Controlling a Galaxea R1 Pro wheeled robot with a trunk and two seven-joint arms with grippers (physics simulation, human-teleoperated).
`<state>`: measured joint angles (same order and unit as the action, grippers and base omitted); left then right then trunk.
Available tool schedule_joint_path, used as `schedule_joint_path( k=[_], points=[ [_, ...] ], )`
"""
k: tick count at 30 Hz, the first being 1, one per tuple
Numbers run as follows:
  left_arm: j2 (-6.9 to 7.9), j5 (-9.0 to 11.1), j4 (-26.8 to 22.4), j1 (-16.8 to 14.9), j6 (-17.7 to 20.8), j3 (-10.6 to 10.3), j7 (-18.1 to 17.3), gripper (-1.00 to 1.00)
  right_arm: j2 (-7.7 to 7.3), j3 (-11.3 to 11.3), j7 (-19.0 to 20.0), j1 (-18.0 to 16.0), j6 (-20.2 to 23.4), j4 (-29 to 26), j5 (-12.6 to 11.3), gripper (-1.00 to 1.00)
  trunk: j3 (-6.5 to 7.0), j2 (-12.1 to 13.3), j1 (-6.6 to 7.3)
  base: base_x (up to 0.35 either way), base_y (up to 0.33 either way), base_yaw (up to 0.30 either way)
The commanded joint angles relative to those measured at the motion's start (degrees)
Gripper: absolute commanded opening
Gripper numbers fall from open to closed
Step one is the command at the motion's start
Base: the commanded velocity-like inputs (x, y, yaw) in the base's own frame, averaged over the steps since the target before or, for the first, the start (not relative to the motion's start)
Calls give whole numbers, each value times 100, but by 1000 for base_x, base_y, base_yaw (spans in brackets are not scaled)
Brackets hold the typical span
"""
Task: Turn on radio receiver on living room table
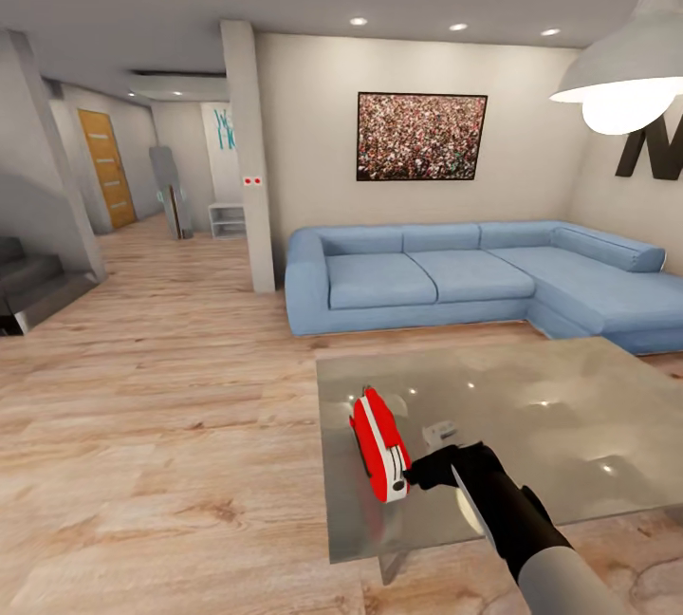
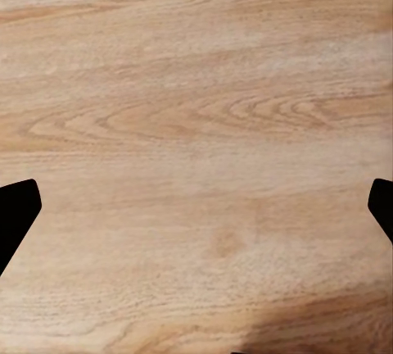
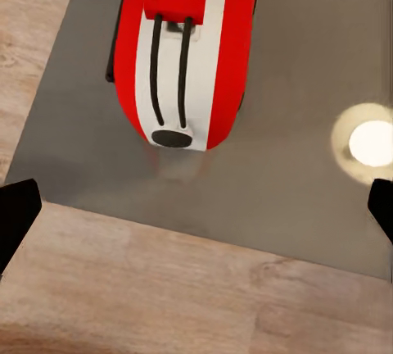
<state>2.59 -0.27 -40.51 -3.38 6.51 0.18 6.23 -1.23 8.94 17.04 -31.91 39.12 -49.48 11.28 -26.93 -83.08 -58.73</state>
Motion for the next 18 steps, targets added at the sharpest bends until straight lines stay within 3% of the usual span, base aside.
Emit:
schedule_joint_path(
  k=[1,18],
  points=[
    [-3,0,0,1,0,0,-1,100,0,-2,4,0,13,-72,-1,100,0,0,0,7,-6,0],
    [-48,-26,0,2,0,-8,-7,100,9,-59,28,-7,1076,-1864,-57,100,0,0,0,1,-1,0]
  ],
)
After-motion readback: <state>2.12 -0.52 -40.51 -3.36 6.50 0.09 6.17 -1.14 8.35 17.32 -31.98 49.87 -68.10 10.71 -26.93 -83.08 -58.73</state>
